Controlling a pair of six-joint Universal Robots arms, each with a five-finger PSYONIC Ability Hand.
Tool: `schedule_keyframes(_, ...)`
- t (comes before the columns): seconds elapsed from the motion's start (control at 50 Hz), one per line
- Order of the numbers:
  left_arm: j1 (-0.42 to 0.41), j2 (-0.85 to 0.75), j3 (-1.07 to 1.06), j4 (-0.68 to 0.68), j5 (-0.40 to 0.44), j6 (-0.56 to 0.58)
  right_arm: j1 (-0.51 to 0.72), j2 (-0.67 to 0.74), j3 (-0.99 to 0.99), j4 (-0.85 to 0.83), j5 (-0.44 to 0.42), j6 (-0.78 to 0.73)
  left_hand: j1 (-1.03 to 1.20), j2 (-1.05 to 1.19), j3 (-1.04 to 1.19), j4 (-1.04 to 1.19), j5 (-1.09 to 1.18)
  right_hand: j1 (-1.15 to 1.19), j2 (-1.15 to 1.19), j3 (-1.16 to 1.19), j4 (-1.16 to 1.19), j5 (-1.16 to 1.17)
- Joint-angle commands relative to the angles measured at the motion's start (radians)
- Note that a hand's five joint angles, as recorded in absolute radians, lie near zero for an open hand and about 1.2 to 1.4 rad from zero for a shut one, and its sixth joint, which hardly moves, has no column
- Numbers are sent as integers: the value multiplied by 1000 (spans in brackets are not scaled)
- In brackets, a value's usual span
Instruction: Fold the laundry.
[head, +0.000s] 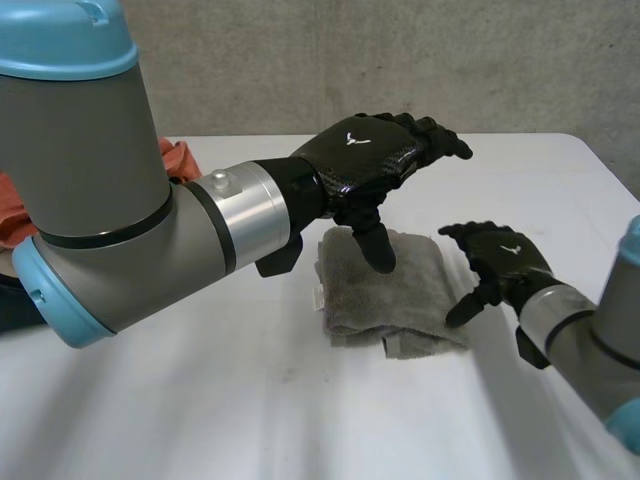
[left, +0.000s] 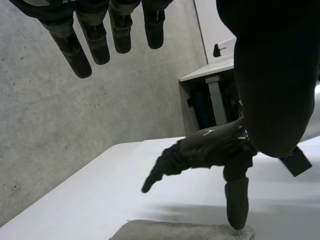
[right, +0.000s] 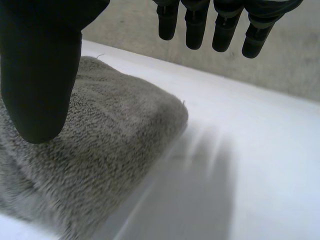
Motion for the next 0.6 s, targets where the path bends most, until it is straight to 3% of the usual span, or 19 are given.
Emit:
schedule_keyframes(0.02, 3, -1, 2, 3, 0, -3, -69, 3, 49, 43, -159, 92, -25, -28, -30, -25, -46, -50, -31, -30, -29, -42)
schedule_keyframes(0.42, 2, 7, -27, 6, 0, -8, 30, 188, -13, -94, -76, 70, -25, -28, -30, -25, -46, -50, -31, -30, -29, -42)
schedule_keyframes(0.46, 5, 7, -34, 6, 0, -8, 32, 197, -30, -113, -67, 70, -25, -28, -30, -25, -46, 449, 468, 469, 470, 457)
schedule_keyframes(0.5, 6, 8, -40, 6, 0, -8, 29, 201, -45, -134, -56, 73, -25, -28, -30, -25, -46, 1169, 1187, 1188, 1189, 1176)
schedule_keyframes(0.6, 11, 13, -54, 15, 0, -8, -12, 232, -127, -229, 16, 98, -25, -28, -30, -25, -46, 1172, 1191, 1192, 1193, 1179)
